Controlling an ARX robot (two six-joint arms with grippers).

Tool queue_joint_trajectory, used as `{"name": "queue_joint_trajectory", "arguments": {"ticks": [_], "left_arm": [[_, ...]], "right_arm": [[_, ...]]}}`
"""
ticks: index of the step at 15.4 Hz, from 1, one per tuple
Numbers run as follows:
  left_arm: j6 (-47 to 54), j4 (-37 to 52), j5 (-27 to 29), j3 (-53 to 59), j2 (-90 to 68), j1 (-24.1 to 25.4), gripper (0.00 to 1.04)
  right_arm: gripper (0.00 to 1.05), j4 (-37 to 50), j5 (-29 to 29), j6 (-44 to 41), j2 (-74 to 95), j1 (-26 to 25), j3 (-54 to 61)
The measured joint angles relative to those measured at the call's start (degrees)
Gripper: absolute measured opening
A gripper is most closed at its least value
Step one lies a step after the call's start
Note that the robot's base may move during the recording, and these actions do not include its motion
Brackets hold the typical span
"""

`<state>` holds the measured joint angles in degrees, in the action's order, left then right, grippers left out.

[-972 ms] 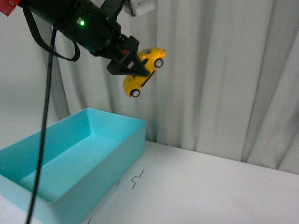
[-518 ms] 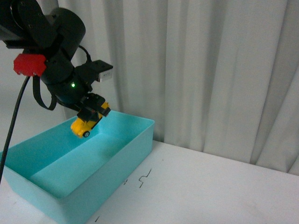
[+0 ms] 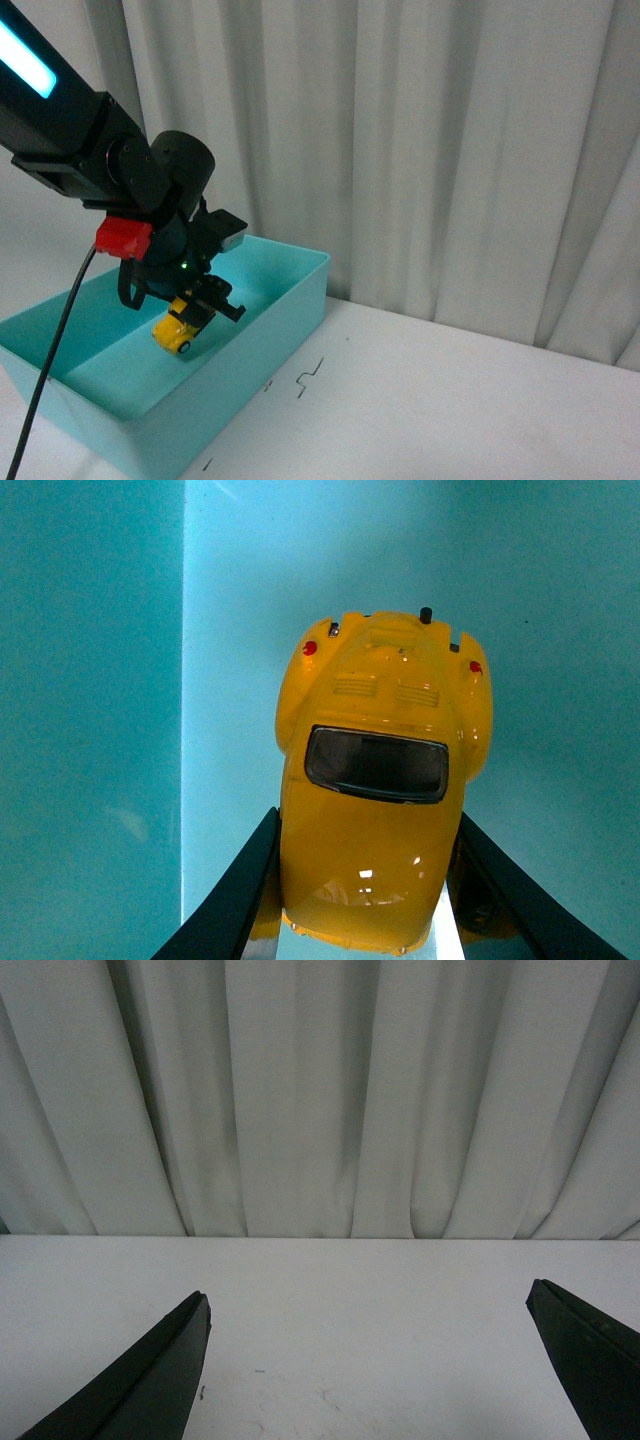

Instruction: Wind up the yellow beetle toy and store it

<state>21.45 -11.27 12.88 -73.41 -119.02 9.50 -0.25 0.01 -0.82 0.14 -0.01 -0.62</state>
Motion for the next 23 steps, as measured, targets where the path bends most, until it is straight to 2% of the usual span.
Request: {"name": "queue_joint_trajectory", "arguments": {"ticks": [3, 6, 7, 8, 9, 10, 11, 14, 20, 23], "left_arm": [[1.1, 0.8, -1.2, -0.4, -1.7, 0.2, 0.40], [1.0, -0.9, -3.8, -0.7, -1.8, 0.1, 0.71], [-4.4, -1.5, -11.6, -0.2, 3.1, 1.6, 0.97], [-5.9, 3.0, -18.5, 4.9, 21.9, 4.1, 0.98], [-6.8, 3.0, -21.7, 11.7, 34.8, 3.3, 0.98], [-12.8, 22.1, -23.2, 21.3, 44.7, 1.7, 0.84], [-16.8, 31.2, -22.6, 29.1, 53.5, -0.1, 0.71], [-18.5, 36.5, -22.1, 34.5, 58.6, -1.2, 0.60], [-20.0, 40.4, -20.4, 41.9, 62.1, -2.1, 0.42], [-21.0, 41.5, -18.7, 51.8, 63.8, -3.8, 0.15]], "right_arm": [[0.98, 0.0, 0.0, 0.0, 0.0, 0.0, 0.0], [0.98, 0.0, 0.0, 0.0, 0.0, 0.0, 0.0], [0.98, 0.0, 0.0, 0.0, 0.0, 0.0, 0.0], [0.98, 0.0, 0.0, 0.0, 0.0, 0.0, 0.0], [0.98, 0.0, 0.0, 0.0, 0.0, 0.0, 0.0], [0.98, 0.0, 0.0, 0.0, 0.0, 0.0, 0.0], [0.98, 0.0, 0.0, 0.0, 0.0, 0.0, 0.0], [0.98, 0.0, 0.0, 0.0, 0.0, 0.0, 0.0], [0.98, 0.0, 0.0, 0.0, 0.0, 0.0, 0.0], [0.98, 0.0, 0.0, 0.0, 0.0, 0.0, 0.0]]}}
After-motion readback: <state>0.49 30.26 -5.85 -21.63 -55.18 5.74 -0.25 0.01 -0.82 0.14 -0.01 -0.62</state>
